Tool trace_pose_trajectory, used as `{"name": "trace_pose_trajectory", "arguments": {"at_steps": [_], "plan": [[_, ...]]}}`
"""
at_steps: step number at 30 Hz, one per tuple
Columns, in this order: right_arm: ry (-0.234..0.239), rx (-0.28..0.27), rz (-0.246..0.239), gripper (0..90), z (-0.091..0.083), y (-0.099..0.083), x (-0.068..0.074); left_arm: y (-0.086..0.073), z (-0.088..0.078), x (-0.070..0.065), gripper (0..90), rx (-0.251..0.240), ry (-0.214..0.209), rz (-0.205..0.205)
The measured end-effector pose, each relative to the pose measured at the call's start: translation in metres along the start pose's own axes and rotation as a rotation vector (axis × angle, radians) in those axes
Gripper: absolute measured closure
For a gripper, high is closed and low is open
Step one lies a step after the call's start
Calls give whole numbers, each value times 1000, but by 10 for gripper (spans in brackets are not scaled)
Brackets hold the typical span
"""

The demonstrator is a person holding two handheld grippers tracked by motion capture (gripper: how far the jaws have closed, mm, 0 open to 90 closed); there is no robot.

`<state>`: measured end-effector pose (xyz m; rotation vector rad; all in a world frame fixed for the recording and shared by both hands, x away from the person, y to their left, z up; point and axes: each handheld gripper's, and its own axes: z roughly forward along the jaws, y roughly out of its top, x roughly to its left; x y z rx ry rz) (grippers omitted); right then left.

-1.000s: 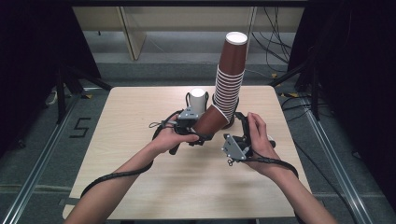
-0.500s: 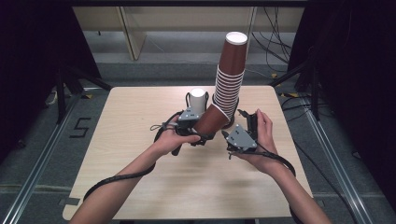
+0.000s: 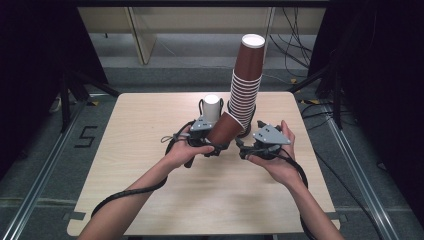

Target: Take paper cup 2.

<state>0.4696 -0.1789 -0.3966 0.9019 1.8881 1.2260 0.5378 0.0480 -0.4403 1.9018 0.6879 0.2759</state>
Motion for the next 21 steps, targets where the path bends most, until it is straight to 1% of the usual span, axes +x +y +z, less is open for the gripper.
{"name": "trace_pose_trajectory", "arguments": {"at_steps": [1,2,3,5,6,7,8,9,10,11,12,14,15,16,17,18,19,20,21], "plan": [[11,-11,17,107,1,0,-1,-1,0,0,215,-9,1,1],[13,-11,54,97,1,0,-1,-1,0,-1,215,-12,4,-4],[26,-7,90,79,1,0,0,-2,0,-1,214,-5,6,-7],[48,6,144,45,2,0,2,-3,0,-2,214,-8,13,-5],[45,12,176,40,2,0,4,-3,0,-3,213,-15,13,-2],[41,-4,165,34,3,0,4,-4,1,-3,213,-21,12,-5],[56,1,198,28,3,0,6,-3,0,-4,213,-18,13,-2],[58,-3,211,25,4,0,7,-3,0,-4,213,-23,11,-1],[58,2,235,19,3,0,7,-3,0,-4,213,-23,19,0],[58,-1,248,17,3,1,7,-3,-1,-5,212,-32,20,1],[70,-5,297,17,3,1,8,-3,-1,-5,213,-40,20,5],[90,-18,355,16,4,2,7,-3,-1,-7,213,-53,23,11],[83,-10,382,16,3,2,8,-3,-2,-8,212,-49,27,14],[92,-2,415,16,3,3,8,-3,-2,-8,213,-53,24,16],[107,-10,444,17,5,2,7,-3,-2,-8,213,-50,27,20],[108,-3,457,19,5,2,7,-3,-2,-9,213,-54,29,22],[103,0,457,19,6,2,7,-3,-2,-8,213,-55,29,21],[101,5,467,23,8,2,8,-3,-2,-8,213,-56,31,21],[108,16,489,24,8,2,9,-3,-2,-8,213,-57,33,21]]}}
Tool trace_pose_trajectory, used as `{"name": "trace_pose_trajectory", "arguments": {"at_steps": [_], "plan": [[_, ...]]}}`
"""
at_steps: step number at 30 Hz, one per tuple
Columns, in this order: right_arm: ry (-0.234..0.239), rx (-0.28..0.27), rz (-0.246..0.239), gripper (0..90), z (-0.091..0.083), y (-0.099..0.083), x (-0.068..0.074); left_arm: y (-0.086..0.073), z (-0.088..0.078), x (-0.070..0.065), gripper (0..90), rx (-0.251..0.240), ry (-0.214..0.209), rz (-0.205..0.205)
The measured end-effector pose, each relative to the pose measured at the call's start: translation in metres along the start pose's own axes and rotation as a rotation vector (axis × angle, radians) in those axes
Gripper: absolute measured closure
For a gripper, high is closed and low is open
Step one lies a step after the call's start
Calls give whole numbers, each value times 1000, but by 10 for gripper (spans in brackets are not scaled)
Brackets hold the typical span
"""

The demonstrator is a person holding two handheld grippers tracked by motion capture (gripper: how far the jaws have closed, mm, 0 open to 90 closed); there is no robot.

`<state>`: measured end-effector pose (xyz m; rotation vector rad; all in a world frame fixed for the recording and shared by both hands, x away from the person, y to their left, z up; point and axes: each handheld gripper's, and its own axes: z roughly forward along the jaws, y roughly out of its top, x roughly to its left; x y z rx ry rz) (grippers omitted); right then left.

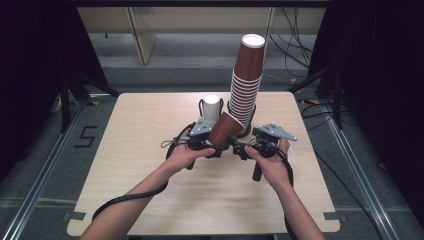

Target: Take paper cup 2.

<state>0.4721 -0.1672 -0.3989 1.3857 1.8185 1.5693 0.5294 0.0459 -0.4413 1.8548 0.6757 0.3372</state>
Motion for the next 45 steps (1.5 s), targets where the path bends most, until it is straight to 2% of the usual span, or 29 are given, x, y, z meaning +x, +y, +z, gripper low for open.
{"name": "trace_pose_trajectory", "arguments": {"at_steps": [1,2,4,6,15,17,18,19,20,26,27,29,30,31,33,34,35,36,37,38,40,41,43,44,45], "plan": [[-3,-2,-8,24,2,-1,-1,0,0,0,213,-1,2,0],[12,1,30,24,3,-2,1,-1,1,0,213,-6,-2,-3],[3,11,37,27,6,-3,0,-1,1,0,213,-4,5,-2],[21,11,68,35,10,-4,0,-1,1,0,213,-3,8,-1],[28,49,170,52,18,-6,-4,0,5,-3,214,-11,8,-9],[47,54,212,61,19,-7,-5,0,5,-4,214,-11,7,-8],[39,53,217,65,21,-8,-6,0,6,-5,214,-12,6,-8],[44,53,248,65,21,-8,-7,0,6,-5,214,-14,7,-6],[46,54,258,65,22,-8,-8,0,7,-5,214,-17,7,-6],[41,52,294,70,28,-11,-11,-1,9,-8,215,-12,5,3],[24,58,293,70,30,-11,-12,-1,9,-8,215,-12,7,1],[20,55,301,76,33,-12,-14,-3,10,-8,215,-9,12,8],[17,63,329,76,33,-11,-12,-3,10,-8,215,-8,12,10],[29,56,317,77,34,-12,-14,-3,10,-8,215,-8,12,7],[4,56,326,85,36,-11,-13,-4,10,-8,215,-10,12,5],[4,60,336,87,37,-11,-13,-4,10,-8,215,-11,14,4],[-1,62,373,92,37,-11,-11,-4,11,-8,216,-14,15,4],[0,58,356,94,38,-10,-13,-4,10,-8,215,-16,15,2],[8,57,367,94,39,-10,-13,-4,10,-8,215,-16,16,2],[-5,59,374,97,40,-10,-12,-4,10,-8,215,-14,17,4],[-3,57,374,97,41,-10,-13,-4,11,-7,216,-17,16,1],[16,54,402,100,41,-10,-12,-5,11,-7,216,-16,20,-2],[15,60,402,102,42,-10,-14,-5,11,-7,216,-13,26,-1],[28,61,438,106,42,-10,-13,-4,11,-7,216,-12,26,1],[41,58,438,113,43,-11,-15,-4,12,-7,216,-11,27,-1]]}}
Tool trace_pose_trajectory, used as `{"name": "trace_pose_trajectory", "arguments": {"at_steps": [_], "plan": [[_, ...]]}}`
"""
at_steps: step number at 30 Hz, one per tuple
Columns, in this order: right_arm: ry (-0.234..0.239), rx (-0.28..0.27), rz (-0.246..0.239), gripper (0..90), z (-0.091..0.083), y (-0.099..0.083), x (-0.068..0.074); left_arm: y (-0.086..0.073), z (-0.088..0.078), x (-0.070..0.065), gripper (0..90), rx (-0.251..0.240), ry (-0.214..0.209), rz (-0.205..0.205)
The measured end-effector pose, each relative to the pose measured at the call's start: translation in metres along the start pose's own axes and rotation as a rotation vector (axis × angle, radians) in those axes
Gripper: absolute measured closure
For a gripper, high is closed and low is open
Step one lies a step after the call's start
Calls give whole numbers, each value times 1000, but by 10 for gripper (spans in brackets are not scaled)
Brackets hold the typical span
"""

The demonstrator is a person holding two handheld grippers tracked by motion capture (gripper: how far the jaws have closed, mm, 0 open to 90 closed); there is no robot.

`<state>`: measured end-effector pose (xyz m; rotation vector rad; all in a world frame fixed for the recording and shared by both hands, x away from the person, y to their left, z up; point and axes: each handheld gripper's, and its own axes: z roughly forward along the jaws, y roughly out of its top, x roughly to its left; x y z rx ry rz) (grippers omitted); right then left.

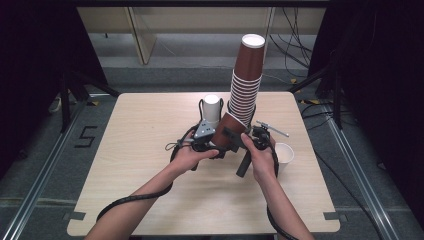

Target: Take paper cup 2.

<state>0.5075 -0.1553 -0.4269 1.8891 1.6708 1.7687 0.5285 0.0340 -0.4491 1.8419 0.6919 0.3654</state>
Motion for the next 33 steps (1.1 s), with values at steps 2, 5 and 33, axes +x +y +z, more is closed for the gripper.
{"name": "trace_pose_trajectory", "arguments": {"at_steps": [2,5,33], "plan": [[-4,6,23,106,1,-1,0,0,1,-1,216,-3,-4,3],[-9,-3,46,105,3,-2,-1,-1,2,-2,216,2,1,5],[45,-15,105,150,14,-1,-6,-2,0,-7,206,5,20,-17]]}}
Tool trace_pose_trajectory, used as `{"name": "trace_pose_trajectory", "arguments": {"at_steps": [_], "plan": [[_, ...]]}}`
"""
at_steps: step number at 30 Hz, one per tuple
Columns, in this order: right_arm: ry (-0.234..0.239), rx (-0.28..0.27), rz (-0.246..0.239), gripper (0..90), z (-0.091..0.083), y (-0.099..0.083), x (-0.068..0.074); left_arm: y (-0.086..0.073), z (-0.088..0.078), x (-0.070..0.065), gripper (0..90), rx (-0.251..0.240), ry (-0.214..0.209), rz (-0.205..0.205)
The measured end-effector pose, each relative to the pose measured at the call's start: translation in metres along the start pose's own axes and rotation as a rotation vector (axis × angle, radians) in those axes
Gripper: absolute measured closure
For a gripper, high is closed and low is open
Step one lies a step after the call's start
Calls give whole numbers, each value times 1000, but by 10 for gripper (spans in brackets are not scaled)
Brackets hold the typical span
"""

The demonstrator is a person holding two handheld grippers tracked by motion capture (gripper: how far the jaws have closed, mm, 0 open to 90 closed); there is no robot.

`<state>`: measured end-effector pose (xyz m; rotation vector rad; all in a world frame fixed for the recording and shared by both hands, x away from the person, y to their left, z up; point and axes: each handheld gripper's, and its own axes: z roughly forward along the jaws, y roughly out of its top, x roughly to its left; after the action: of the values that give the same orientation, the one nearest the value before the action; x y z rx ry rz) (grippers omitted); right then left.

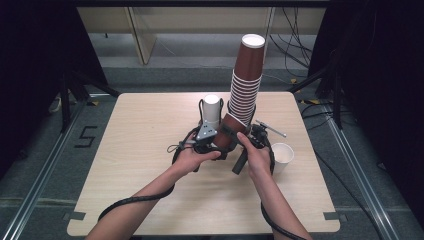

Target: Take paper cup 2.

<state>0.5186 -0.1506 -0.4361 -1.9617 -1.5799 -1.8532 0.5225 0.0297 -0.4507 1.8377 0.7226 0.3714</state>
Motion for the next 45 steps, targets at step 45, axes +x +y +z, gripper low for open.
{"name": "trace_pose_trajectory", "arguments": {"at_steps": [45], "plan": [[-153,-101,-383,185,-23,10,8,-5,-47,21,50,30,-17,32]]}}
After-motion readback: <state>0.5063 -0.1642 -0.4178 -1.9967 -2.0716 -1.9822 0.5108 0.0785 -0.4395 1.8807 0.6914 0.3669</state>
